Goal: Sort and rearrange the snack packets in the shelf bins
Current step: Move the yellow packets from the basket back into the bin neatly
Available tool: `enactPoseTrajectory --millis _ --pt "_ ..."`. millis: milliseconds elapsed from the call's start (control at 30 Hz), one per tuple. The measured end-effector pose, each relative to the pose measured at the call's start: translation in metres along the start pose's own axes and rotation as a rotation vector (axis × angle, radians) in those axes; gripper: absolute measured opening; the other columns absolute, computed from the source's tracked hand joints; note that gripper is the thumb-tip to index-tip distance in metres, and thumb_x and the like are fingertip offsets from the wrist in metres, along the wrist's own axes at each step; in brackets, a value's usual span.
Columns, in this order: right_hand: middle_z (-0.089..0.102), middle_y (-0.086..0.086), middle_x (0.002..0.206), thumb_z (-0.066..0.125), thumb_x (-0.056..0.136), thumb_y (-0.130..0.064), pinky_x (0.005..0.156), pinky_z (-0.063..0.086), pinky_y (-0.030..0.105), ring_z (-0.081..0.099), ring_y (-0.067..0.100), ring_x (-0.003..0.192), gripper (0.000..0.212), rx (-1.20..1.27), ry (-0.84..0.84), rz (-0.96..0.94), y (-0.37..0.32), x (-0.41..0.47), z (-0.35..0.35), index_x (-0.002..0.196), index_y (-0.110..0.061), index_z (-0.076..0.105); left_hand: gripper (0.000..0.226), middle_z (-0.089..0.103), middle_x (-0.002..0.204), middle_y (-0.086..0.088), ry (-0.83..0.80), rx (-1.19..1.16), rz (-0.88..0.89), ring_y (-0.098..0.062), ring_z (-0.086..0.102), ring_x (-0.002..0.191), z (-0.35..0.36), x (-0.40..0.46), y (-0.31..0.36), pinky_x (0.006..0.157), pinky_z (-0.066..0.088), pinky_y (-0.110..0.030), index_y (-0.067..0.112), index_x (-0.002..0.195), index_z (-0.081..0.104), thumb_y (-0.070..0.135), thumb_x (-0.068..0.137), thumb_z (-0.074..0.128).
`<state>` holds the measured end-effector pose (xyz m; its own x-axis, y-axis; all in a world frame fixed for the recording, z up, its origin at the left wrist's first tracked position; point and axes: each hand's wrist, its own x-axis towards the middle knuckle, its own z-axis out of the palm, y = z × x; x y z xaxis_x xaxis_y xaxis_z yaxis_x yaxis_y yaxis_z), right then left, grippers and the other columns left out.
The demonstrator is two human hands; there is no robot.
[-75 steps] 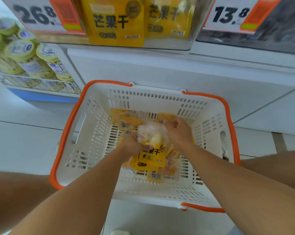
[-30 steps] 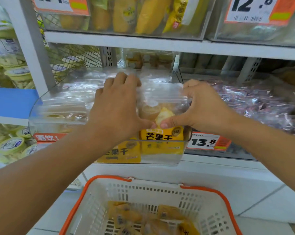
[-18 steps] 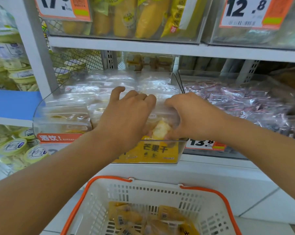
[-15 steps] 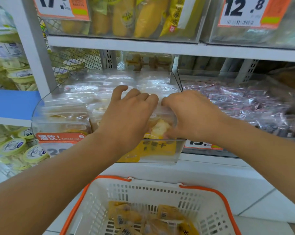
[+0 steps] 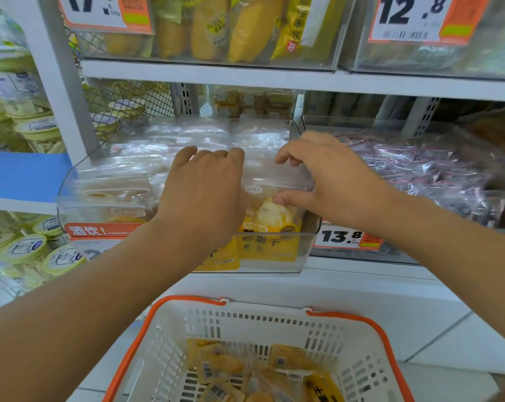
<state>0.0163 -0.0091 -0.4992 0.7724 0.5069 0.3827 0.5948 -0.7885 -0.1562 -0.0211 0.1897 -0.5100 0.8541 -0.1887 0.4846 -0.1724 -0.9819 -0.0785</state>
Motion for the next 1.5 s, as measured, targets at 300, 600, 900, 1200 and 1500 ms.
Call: enactPoseTrajectory --millis 300,600,900,1200,1500 --pt "0.057 -0.005 0.112 0.077 0.084 -0.041 0.092 0.036 0.019 0.051 0.010 0.108 0.033 0.115 0.276 -0.081 -0.002 -0.010 0.001 0.109 -0.022 0.066 0.066 0.055 0.134 0.000 0.061 -0.083 0.102 -0.026 0.049 0.125 -0.009 -0.012 0.000 0.112 0.030 -0.044 0.018 0.136 0.050 0.049 0.080 0.066" --pt "0.064 0.006 0.070 0.063 0.098 -0.031 0.058 0.046 0.033 0.057 0.017 0.064 0.035 0.291 0.401 -0.199 -0.042 -0.057 -0.016 0.076 -0.005 0.069 0.038 0.061 0.102 0.000 0.179 -0.356 0.263 -0.024 0.056 0.093 -0.039 -0.057 -0.010 0.081 0.046 -0.039 0.016 0.108 0.059 0.038 0.078 0.069" --pt "0.057 0.004 0.138 0.055 0.100 -0.043 0.097 0.051 0.040 0.059 0.023 0.114 0.051 -0.072 -1.225 -0.025 -0.043 -0.160 0.164 0.145 -0.022 0.048 0.043 0.062 0.116 -0.003 -1.120 0.071 0.281 -0.027 0.063 0.105 0.107 -0.168 0.008 0.086 0.054 -0.038 0.019 0.121 0.061 0.049 0.090 0.060" --pt "0.004 0.007 0.165 0.067 0.061 -0.081 0.119 0.021 0.057 0.002 0.037 0.152 0.127 0.006 -1.067 0.303 -0.028 -0.300 0.319 0.158 -0.028 0.004 0.111 0.040 0.153 -0.016 -1.358 -0.478 -0.809 -0.031 0.043 0.138 0.266 -0.317 0.019 0.109 0.041 -0.036 0.004 0.152 0.030 0.057 0.070 0.082" --pt "0.040 0.012 0.143 0.073 0.078 -0.058 0.101 0.039 0.054 0.041 0.039 0.127 0.092 -0.158 -0.894 0.256 -0.062 -0.292 0.350 0.151 -0.025 0.029 0.107 0.029 0.150 -0.019 -1.262 -0.311 -0.894 -0.039 0.033 0.139 0.306 -0.318 0.016 0.109 0.037 -0.046 0.006 0.151 0.022 0.060 0.075 0.074"
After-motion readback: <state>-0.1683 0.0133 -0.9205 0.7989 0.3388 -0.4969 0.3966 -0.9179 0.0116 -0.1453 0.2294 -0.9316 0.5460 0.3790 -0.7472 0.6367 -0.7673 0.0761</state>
